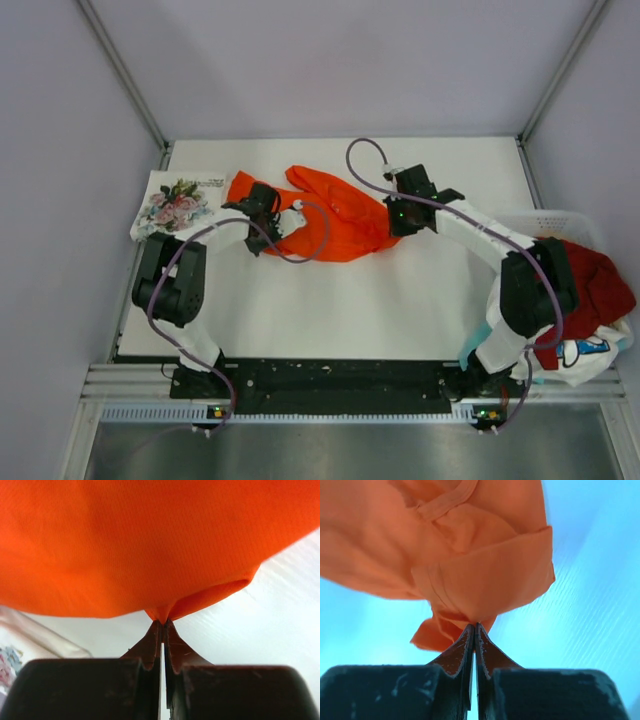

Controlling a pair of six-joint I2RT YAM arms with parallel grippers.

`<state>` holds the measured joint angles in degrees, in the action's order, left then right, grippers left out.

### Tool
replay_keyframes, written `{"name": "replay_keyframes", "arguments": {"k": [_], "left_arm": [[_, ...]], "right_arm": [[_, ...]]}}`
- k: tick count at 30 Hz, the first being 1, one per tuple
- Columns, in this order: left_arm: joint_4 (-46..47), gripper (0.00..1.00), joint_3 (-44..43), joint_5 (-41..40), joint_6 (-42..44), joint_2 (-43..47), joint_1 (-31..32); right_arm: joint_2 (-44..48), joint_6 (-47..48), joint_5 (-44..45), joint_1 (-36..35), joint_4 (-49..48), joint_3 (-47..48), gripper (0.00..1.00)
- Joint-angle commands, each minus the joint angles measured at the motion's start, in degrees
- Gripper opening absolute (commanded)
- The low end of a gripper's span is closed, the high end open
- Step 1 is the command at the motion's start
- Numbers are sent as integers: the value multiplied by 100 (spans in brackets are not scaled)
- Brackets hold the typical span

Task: Fold and stack the t-shirts
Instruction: Flatten out the tshirt

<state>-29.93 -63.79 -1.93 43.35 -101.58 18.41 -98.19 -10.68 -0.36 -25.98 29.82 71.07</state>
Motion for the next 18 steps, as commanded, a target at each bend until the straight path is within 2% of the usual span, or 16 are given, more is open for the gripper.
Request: {"name": "replay_keyframes", "arguments": {"k": [1,4,7,10,13,15,17,18], "left_arm": [[-433,0,103,34,-11,831,-31],[-890,0,156,439,-64,1210,-40],[-1303,0,261,562,-64,1509,-31],[-1585,0,437,711,-29,1641,-31],[-1936,0,499,1010,-2,1694,-31],[-2095,0,525,1186,50,1773,-31],[-2122,0,560,1257,59,1852,-22],[-2131,0,587,1283,51,1870,-22]], "right_arm": [[941,22,-858,49,269,-592,0],[1345,-206,-1562,49,497,-1233,0],[1820,-898,-1809,49,612,-2067,0],[2215,-1261,-1477,49,822,-2676,0],[2515,-1445,-1142,58,1095,-2748,2],[2559,-1516,-976,66,1314,-2546,33],[2498,-1508,-739,67,1490,-2239,50],[2446,-1490,-616,66,1552,-2116,52]]}}
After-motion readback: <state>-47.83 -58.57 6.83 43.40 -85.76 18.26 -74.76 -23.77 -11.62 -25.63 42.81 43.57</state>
